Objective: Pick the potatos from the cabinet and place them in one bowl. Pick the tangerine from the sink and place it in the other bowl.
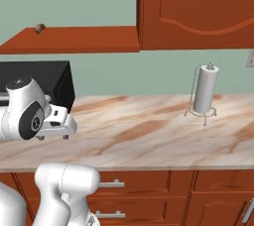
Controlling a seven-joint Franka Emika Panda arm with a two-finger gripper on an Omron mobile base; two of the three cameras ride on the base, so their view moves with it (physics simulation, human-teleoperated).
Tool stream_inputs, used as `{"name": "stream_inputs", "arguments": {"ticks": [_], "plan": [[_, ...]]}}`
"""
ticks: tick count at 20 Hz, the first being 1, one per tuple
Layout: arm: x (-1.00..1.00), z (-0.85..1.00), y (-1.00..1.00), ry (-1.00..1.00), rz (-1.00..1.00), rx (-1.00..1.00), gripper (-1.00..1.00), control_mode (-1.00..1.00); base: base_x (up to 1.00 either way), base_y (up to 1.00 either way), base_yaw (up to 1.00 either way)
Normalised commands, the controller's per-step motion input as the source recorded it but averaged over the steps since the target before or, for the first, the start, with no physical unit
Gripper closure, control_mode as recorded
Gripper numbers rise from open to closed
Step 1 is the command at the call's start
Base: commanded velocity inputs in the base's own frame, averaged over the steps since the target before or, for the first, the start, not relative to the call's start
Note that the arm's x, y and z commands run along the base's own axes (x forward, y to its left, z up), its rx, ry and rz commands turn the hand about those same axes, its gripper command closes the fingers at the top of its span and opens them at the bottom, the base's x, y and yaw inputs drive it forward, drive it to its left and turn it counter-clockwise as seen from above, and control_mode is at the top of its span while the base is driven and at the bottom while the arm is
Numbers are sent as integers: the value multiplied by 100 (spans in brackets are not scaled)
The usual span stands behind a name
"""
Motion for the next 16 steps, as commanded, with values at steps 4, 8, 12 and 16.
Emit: {"name": "stream_inputs", "arguments": {"ticks": [4, 8, 12, 16], "plan": [[0, 0, 0, 0, 0, 0, -100, 100, 67, 0, 0], [0, 0, 0, 0, 0, 0, -100, 100, 100, 0, 0], [0, 0, 0, 0, 0, 0, -100, 100, 100, 0, 10], [0, 0, 0, 0, 0, 0, -100, 100, 42, 0, 14]]}}
